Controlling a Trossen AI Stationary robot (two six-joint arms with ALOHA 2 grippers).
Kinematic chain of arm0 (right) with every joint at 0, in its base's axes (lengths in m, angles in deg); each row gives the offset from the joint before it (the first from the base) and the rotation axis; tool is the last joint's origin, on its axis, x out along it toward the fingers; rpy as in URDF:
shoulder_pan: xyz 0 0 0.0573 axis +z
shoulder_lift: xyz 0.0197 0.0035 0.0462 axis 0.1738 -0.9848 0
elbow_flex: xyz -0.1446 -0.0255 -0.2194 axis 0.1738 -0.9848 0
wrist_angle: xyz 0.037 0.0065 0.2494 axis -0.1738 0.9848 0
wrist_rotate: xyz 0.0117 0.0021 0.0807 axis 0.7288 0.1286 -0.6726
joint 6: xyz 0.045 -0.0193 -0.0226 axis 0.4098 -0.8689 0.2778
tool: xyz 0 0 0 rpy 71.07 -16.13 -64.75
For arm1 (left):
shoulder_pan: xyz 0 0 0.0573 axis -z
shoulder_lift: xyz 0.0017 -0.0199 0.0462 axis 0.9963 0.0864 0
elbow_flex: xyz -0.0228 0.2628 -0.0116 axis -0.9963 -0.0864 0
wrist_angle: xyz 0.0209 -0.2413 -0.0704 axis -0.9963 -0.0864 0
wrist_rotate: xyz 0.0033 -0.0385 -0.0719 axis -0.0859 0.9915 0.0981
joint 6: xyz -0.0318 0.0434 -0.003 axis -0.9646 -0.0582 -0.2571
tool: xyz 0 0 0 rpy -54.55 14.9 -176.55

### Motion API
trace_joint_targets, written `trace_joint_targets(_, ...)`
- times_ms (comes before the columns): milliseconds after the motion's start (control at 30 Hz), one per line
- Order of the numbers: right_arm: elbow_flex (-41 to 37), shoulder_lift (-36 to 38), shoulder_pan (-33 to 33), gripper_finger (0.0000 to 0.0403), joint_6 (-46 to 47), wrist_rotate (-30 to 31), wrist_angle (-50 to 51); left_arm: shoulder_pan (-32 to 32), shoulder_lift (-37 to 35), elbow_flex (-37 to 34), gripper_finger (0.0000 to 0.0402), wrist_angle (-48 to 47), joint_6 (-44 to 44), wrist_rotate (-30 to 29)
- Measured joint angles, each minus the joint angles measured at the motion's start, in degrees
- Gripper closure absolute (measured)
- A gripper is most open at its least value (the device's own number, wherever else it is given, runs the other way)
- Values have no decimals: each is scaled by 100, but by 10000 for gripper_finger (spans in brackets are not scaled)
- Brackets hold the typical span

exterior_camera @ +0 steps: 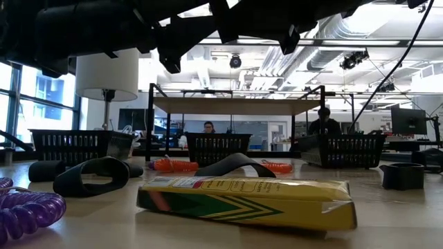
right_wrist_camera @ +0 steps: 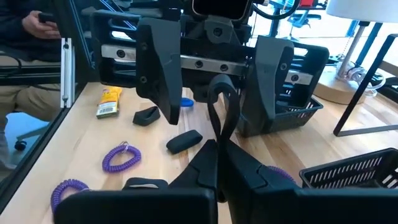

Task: Pick & Place Office Desk Supplies
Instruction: Put the black rubber band into the left black bin

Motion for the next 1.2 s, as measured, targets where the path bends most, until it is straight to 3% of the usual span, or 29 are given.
trace_joint_targets(600, -2, 0, -109, 400, 136, -482, 129, -37, 0, 0, 200, -26, -383, 2)
trace_joint_targets(1200, -2, 0, -107, 400, 173, -476, 129, -86, 0, 0, 200, -240, -306, 2)
